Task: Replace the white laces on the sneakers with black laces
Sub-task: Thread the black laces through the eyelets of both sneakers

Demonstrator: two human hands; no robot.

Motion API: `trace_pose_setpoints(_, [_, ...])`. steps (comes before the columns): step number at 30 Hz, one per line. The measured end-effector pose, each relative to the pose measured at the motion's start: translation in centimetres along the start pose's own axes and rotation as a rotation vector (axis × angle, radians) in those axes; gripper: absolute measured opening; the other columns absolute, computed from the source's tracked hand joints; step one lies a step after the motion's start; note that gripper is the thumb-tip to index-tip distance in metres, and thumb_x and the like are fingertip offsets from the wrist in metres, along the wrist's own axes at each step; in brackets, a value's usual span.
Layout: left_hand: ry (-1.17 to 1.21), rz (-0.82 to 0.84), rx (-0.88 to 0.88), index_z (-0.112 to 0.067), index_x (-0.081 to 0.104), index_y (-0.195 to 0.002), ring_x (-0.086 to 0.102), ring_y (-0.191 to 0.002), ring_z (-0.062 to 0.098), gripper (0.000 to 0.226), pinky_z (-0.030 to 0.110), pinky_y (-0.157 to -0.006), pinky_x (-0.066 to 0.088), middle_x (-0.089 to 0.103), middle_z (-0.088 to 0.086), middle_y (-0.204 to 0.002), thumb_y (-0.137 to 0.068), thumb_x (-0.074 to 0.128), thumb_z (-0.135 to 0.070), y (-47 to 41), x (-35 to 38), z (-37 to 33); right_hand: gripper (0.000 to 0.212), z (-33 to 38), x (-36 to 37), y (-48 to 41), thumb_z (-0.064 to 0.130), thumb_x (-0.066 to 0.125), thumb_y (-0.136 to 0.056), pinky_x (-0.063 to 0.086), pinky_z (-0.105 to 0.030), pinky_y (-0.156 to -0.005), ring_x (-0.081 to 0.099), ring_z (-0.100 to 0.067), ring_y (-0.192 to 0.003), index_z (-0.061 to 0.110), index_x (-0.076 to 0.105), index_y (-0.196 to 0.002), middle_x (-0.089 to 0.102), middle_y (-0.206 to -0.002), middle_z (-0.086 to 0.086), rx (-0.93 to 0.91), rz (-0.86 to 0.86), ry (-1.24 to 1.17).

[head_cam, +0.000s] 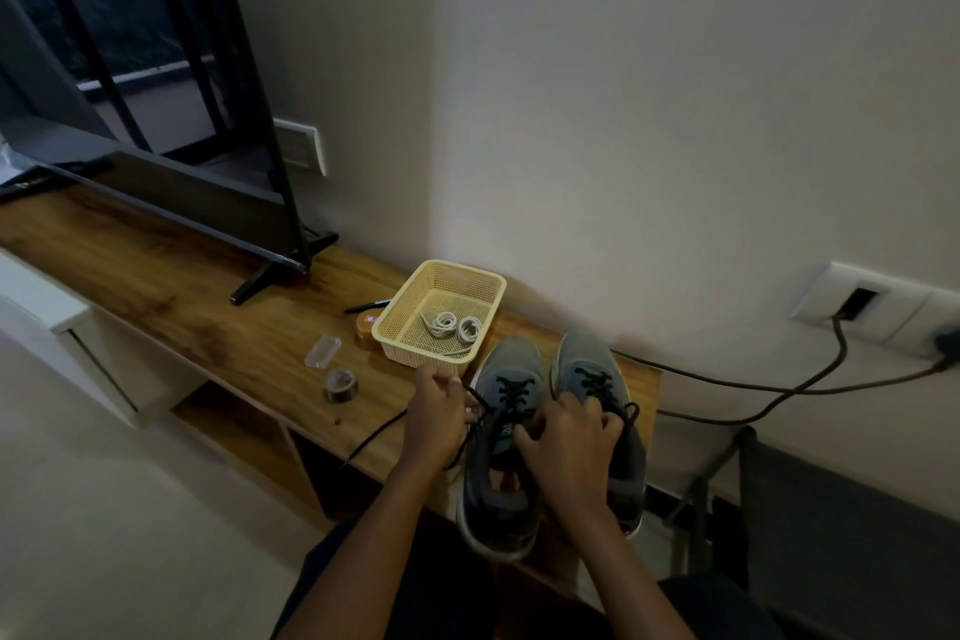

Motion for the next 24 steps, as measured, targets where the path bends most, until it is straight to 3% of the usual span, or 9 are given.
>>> trace_pose_setpoints(3, [-0.182,0.041,0.105,-0.023,0.054,-0.101,0.066,-0.082,0.017,0.010,0.039,-0.077,0.054,0.067,0.000,-0.092,-0.093,0.056,-0.018,-0.1,0.1,-0.3,0.016,-0.3,0.2,0.1,0.033,0.066,-0.081,0.032,-0.040,-0.085,0.048,-0.024,-0.093,0.017,0.065,-0.083,0.060,-0.093,-0.001,-0.019,0.010,0.016])
trace_pose_setpoints(8, [-0.514,0.170,0.216,-0.025,0.068,-0.101,0.058,-0.085,0.004,0.014,0.029,-0.083,0.050,0.066,-0.012,-0.094,-0.089,0.064,-0.019,0.4,1.6,-0.6,0.018,-0.4,0.4,-0.1,0.034,0.058,-0.088,0.029,-0.038,-0.092,0.043,-0.022,-0.104,0.018,0.064,-0.093,0.058,-0.104,0.001,-0.030,0.066,0.021])
trace_pose_setpoints(13, [-0.678,0.146,0.309,-0.034,0.067,-0.105,0.060,-0.093,0.005,0.018,0.041,-0.096,0.041,0.067,-0.015,-0.103,-0.090,0.061,-0.026,0.7,2.1,-1.2,0.017,-0.2,0.3,0.0,0.033,0.057,-0.090,0.029,-0.037,-0.093,0.043,-0.022,-0.105,0.018,0.063,-0.094,0.058,-0.106,0.001,-0.038,0.085,0.032])
trace_pose_setpoints(17, [-0.828,0.114,0.406,-0.031,0.064,-0.101,0.058,-0.096,0.009,0.012,0.035,-0.089,0.027,0.062,-0.013,-0.106,-0.092,0.058,-0.033,1.1,2.6,-2.1,0.016,-0.1,0.1,0.0,0.032,0.057,-0.089,0.028,-0.037,-0.093,0.043,-0.021,-0.105,0.018,0.063,-0.093,0.058,-0.105,0.002,-0.040,0.077,0.037])
trace_pose_setpoints(24, [-0.879,-0.011,0.401,-0.029,0.059,-0.088,0.057,-0.086,0.008,0.004,0.035,-0.090,0.028,0.059,-0.011,-0.093,-0.088,0.057,-0.032,1.4,1.5,-2.6,0.011,-0.5,-0.3,0.0,0.023,0.066,-0.079,0.030,-0.040,-0.083,0.049,-0.025,-0.091,0.015,0.063,-0.071,0.061,-0.083,0.000,-0.002,0.004,0.057])
Point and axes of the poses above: each hand's wrist, its own y-axis away from the middle knuckle, its own x-axis out of the palm, z = x × y, the point moved 8 cm from there along -y, towards the middle knuckle
